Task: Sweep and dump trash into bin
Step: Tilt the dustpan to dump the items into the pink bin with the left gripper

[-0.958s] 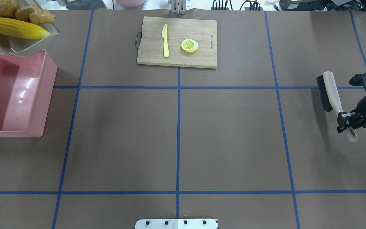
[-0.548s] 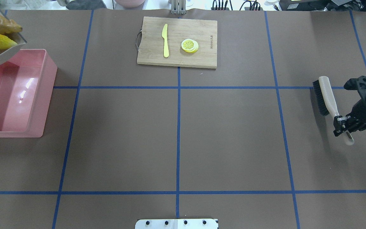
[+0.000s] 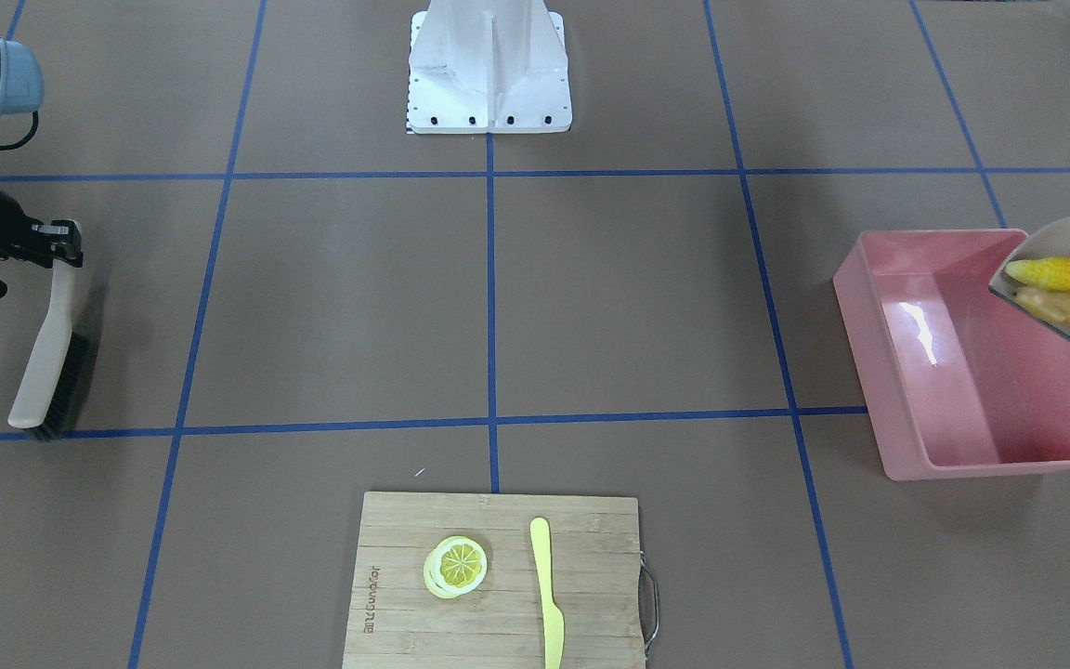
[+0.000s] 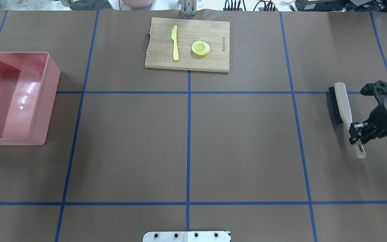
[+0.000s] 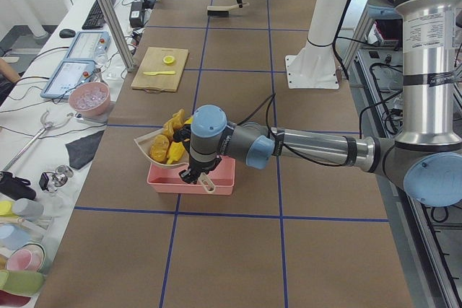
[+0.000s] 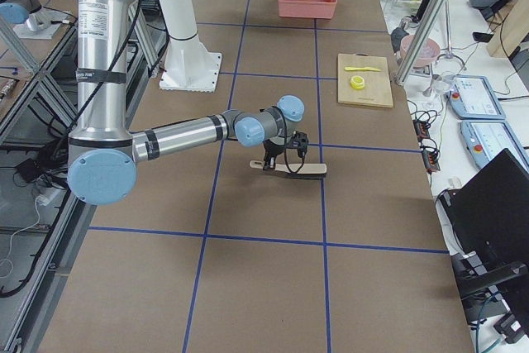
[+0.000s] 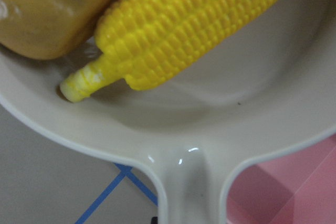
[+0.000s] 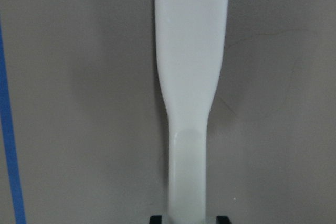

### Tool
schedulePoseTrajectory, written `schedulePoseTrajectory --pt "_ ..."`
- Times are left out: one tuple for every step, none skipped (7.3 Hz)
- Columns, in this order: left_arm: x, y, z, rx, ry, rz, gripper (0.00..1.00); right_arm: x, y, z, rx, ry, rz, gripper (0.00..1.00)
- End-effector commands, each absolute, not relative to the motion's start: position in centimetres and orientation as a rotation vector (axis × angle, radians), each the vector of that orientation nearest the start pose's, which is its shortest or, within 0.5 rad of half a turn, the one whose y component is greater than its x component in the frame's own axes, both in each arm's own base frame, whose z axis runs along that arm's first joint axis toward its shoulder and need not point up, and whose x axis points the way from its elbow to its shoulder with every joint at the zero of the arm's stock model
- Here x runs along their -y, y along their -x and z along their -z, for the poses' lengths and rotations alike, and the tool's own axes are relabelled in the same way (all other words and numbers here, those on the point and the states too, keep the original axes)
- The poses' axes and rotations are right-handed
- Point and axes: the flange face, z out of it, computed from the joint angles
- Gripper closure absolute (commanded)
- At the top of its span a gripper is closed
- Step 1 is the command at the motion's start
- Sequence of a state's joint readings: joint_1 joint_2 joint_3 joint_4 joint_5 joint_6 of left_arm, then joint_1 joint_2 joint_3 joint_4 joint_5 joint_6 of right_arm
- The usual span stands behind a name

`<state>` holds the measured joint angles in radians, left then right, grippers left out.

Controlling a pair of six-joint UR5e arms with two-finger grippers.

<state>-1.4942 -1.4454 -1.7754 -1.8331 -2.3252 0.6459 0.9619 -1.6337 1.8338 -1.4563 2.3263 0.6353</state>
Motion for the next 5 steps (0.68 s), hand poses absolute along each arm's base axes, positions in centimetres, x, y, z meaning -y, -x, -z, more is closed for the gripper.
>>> schedulePoseTrajectory --pt "44.7 3.3 -60.4 -0.627 -0.545 -0.901 1.00 42.8 21.9 -54.3 0.787 0.188 0.096 0.00" --pt "44.4 3.3 -60.7 -0.631 -0.536 -0.904 1.00 43.4 22.3 -53.2 0.805 0.174 0.104 0.00" --pt "44.4 3.3 -60.7 -0.630 -0.536 -0.903 1.00 43.4 22.3 -52.8 0.811 0.170 0.106 0.00" --pt "43.6 3.3 -61.3 -0.636 -0.523 -0.900 1.00 43.4 22.1 -52.4 0.820 0.165 0.107 0.00" --pt "43.5 3.2 -61.9 -0.636 -0.509 -0.898 1.00 43.7 21.2 -51.6 0.826 0.149 0.092 0.00"
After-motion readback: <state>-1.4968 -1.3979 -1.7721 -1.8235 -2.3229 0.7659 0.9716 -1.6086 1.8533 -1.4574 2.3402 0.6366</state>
